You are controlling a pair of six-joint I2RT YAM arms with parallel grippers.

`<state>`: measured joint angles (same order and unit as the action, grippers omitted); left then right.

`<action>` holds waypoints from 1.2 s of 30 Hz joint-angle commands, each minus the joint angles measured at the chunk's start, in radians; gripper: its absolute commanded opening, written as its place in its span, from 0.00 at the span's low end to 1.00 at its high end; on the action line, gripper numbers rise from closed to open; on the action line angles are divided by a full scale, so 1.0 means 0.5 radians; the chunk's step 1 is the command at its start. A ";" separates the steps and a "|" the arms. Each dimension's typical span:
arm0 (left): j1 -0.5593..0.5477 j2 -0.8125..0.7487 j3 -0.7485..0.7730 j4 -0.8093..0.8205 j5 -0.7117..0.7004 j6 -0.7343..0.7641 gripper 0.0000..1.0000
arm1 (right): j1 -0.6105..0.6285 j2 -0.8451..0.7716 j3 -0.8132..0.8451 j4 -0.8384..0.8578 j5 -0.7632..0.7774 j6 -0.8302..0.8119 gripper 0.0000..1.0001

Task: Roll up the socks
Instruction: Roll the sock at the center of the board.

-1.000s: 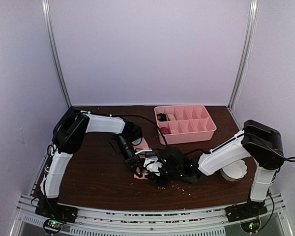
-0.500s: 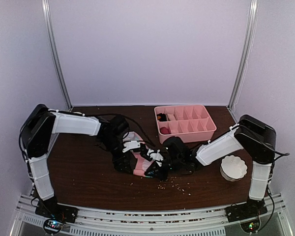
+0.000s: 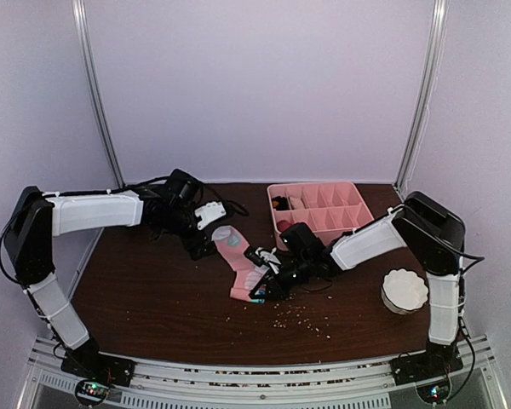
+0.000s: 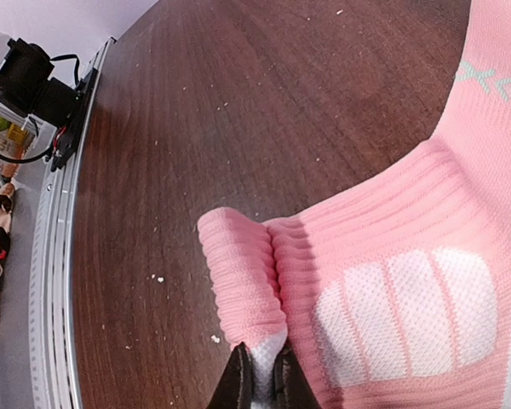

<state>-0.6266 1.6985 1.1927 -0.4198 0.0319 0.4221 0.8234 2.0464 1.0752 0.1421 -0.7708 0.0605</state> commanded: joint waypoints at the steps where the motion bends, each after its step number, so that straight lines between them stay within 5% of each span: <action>1: 0.128 0.220 0.369 -0.088 0.091 -0.136 0.98 | -0.044 0.309 0.016 -0.649 0.213 0.072 0.00; 3: 0.203 0.183 0.283 -0.097 0.460 -0.079 0.98 | -0.055 0.328 0.028 -0.668 0.170 0.100 0.00; 6: -0.068 -0.086 -0.197 0.326 0.129 0.305 0.98 | -0.092 0.365 0.056 -0.704 0.085 0.186 0.00; 10: -0.233 -0.112 -0.316 0.243 0.301 0.438 0.81 | -0.160 0.483 0.178 -0.856 0.013 0.372 0.00; 17: -0.490 -0.100 -0.548 0.395 0.425 0.608 0.72 | -0.183 0.528 0.224 -0.948 -0.103 0.536 0.00; 25: -0.532 0.121 -0.473 0.537 0.319 0.695 0.48 | -0.184 0.528 0.217 -1.029 -0.080 0.570 0.00; 36: -0.537 0.174 -0.419 0.545 0.305 0.684 0.46 | -0.186 0.526 0.247 -1.048 -0.102 0.588 0.00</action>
<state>-0.8928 1.7756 0.9577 -0.1921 0.1890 0.7544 0.7326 2.1956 1.2724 -0.1268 -1.0523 0.3489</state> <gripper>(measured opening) 0.463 0.066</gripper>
